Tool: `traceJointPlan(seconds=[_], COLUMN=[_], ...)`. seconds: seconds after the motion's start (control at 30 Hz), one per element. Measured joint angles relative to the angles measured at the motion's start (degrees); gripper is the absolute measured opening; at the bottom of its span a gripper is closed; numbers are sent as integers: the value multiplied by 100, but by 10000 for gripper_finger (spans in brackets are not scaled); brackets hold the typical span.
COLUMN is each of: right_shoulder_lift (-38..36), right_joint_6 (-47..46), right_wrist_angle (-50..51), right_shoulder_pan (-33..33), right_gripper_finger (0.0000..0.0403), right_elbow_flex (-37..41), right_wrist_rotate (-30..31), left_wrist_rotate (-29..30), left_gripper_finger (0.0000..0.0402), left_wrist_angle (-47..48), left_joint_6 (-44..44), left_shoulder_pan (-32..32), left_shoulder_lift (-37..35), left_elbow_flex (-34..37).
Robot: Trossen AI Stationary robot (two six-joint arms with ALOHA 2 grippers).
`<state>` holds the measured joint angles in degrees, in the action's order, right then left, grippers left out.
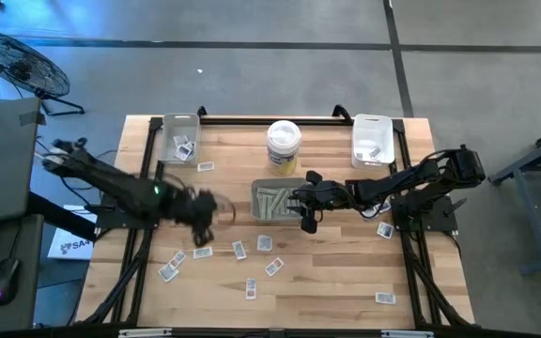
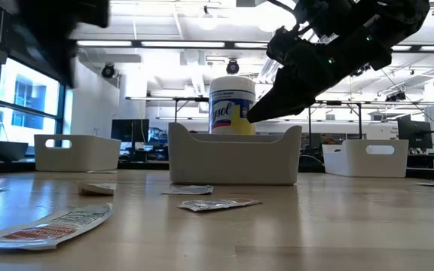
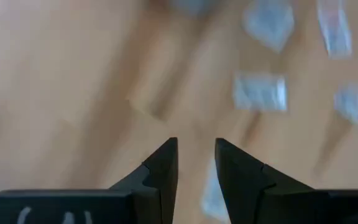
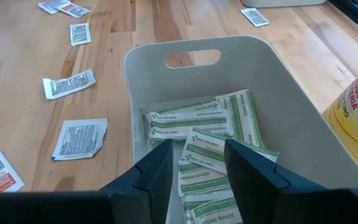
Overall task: Pick & Place First Aid Supplies
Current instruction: Put the alcohol pad into the top gray bin
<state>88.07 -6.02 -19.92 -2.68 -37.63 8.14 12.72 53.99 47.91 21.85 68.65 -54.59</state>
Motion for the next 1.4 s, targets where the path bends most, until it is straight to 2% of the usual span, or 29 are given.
traceJointPlan(seconds=[0.23, 0.4, 0.53, 0.7, 0.87, 0.97, 1.2, 1.4], right_shoulder_lift=[0, 0, 0, 0, 0, 0, 0, 0], right_joint_6=[17, 246, 278, 541, 551, 560, 560, 501], right_wrist_angle=[-54, -279, -478, -606, -693, -695, -721, -734], right_shoulder_pan=[2, 4, 7, 32, 48, 46, 46, 44], right_gripper_finger=[138, 138, 138, 138, 138, 138, 138, 138], right_elbow_flex=[2, 2, 2, 2, 2, 2, 2, 2], right_wrist_rotate=[0, 37, 39, 42, 46, 46, 46, 46], left_wrist_rotate=[-1548, -2758, -3285, -3598, -3592, -3528, -3459, -3388], left_gripper_finger=[103, 103, 103, 103, 103, 103, 103, 103], left_wrist_angle=[225, 260, 232, -63, -523, -588, 180, -67], left_joint_6=[1238, 2555, 3546, 4235, 4668, 4708, 4662, 4628], left_shoulder_pan=[1366, 1689, 1810, 2185, 2513, 2556, 2543, 2543], left_shoulder_lift=[1216, 1883, 2223, 2636, 2868, 2949, 3094, 3094], left_elbow_flex=[7, 7, 4, 4, 4, 4, 4, 4])
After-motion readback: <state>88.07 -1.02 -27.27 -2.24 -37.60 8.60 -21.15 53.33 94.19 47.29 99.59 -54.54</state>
